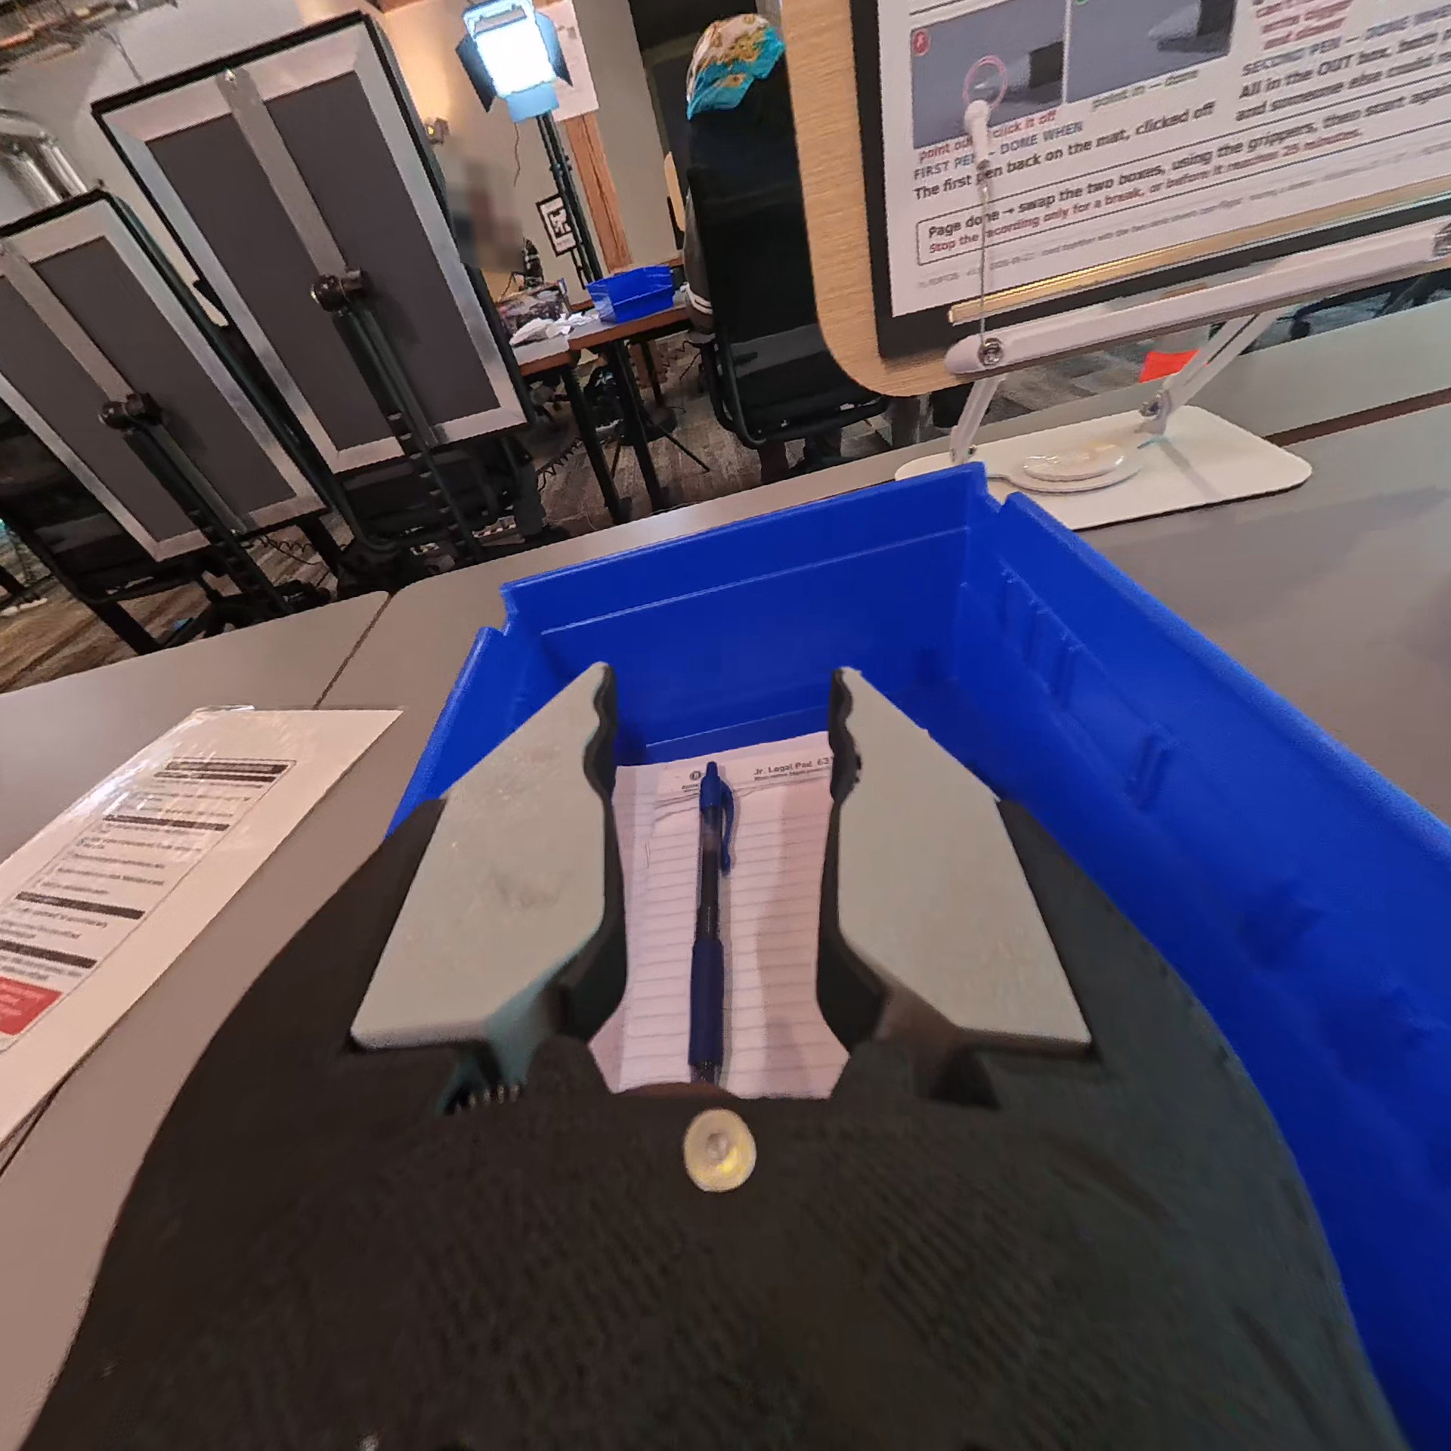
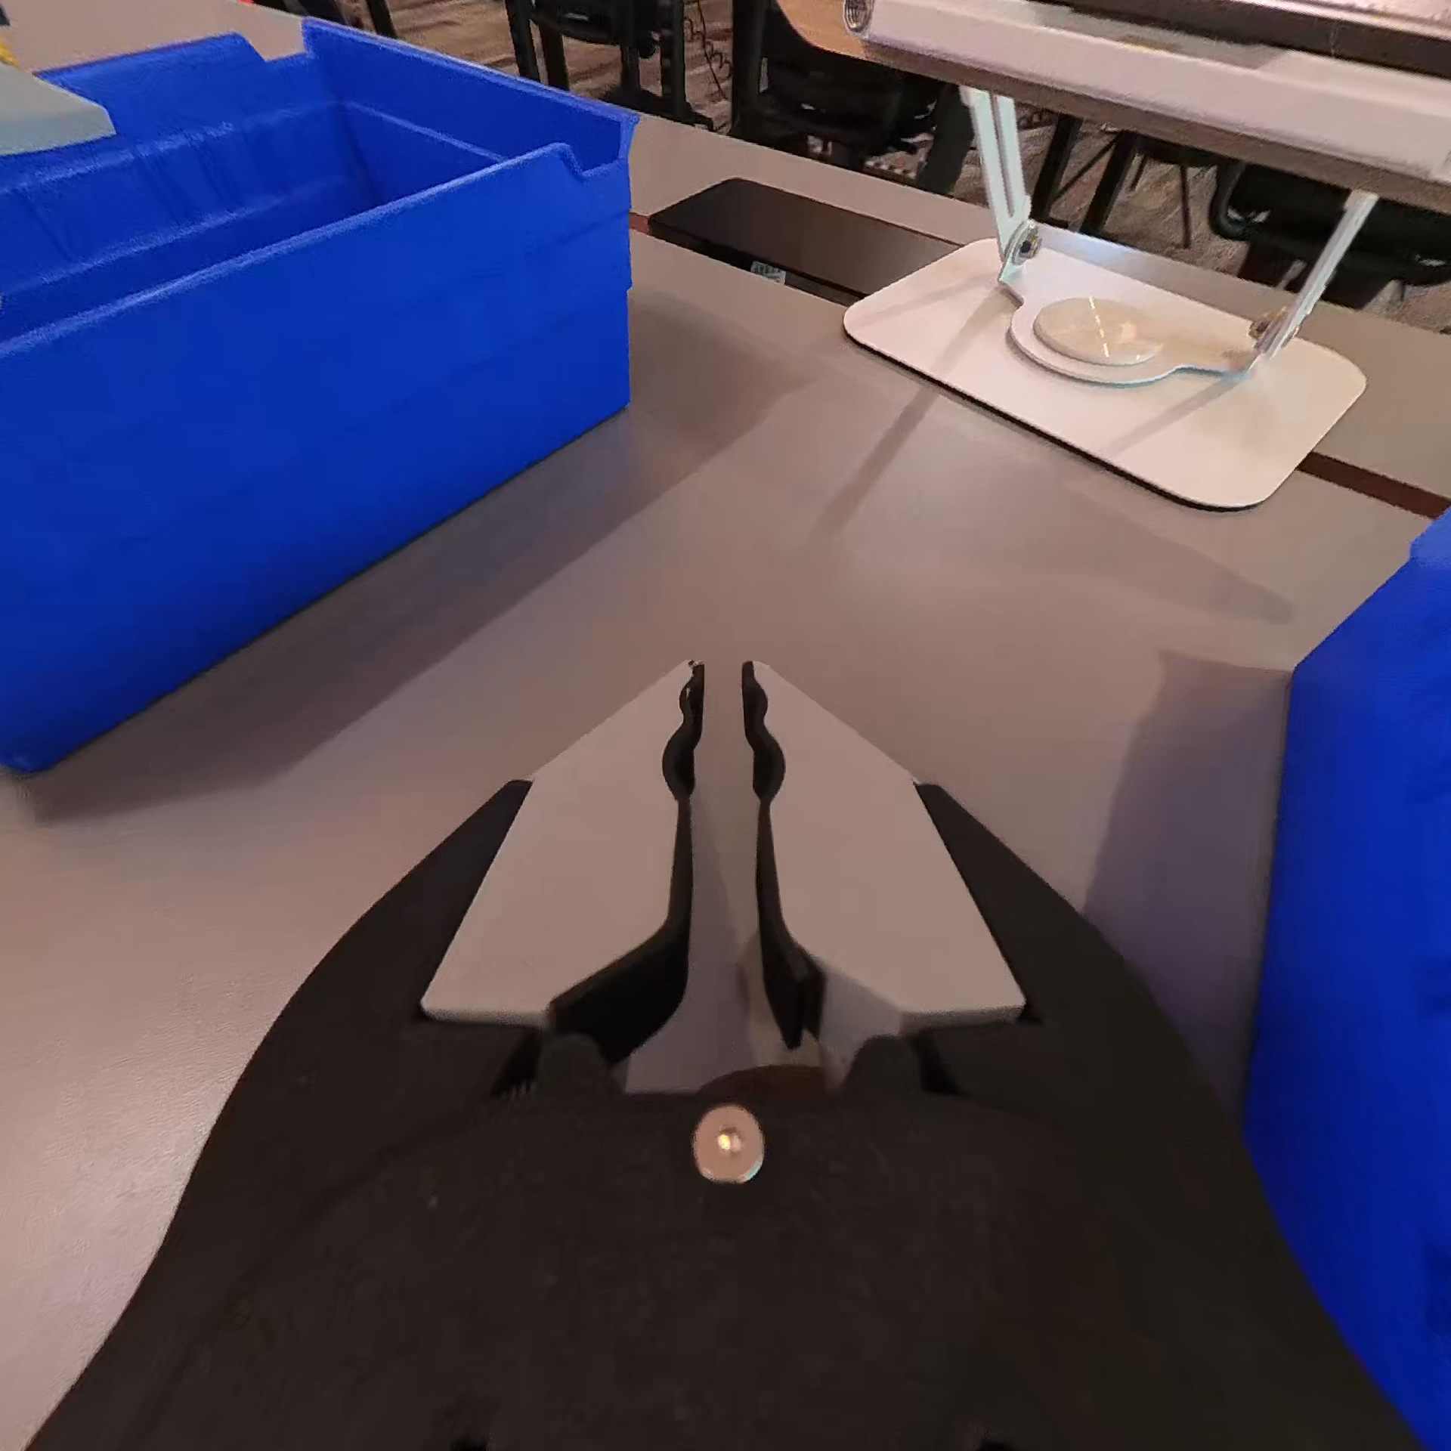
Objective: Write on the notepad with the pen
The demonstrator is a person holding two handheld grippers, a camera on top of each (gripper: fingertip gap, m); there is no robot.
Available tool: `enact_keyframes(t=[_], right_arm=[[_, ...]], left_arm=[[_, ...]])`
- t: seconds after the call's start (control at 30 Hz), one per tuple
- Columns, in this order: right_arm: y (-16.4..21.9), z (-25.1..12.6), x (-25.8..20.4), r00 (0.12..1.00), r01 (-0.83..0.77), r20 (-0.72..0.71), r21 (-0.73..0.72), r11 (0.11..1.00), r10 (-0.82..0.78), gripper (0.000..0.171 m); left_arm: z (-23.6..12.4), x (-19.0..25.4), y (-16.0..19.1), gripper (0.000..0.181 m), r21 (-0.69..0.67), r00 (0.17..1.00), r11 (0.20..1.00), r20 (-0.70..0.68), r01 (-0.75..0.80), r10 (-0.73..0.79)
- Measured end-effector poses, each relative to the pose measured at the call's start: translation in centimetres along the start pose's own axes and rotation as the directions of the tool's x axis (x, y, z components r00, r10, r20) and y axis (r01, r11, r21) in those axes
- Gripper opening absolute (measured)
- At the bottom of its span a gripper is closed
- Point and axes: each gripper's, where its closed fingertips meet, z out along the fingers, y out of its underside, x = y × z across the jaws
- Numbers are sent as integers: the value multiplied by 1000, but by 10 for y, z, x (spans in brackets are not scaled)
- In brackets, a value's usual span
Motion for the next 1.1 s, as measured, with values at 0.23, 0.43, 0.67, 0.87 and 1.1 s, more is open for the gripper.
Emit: enact_keyframes(t=[0.23, 0.43, 0.67, 0.87, 1.1], right_arm=[[3, 2, -6, 999, 18, 39, -25, 1000, -18, 7], [4, 3, -9, 998, 48, 45, -31, 998, -46, 7], [5, 4, -12, 997, 54, 62, -39, 998, -51, 8], [6, 5, -16, 994, 89, 66, -50, 995, -86, 9], [8, 6, -16, 994, 72, 84, -61, 996, -66, 10]], left_arm=[[7, 10, 13, 54, -73, 998, 997, -46, -35, 32], [12, 8, 23, 51, -129, 996, 987, -10, -92, 91], [23, 12, 51, 53, -289, 996, 954, -42, -85, 77], [30, -2, 78, 45, -463, 1000, 886, -9, -15, 12], [34, -3, 113, 34, -624, 981, 781, -127, 34, -144]])
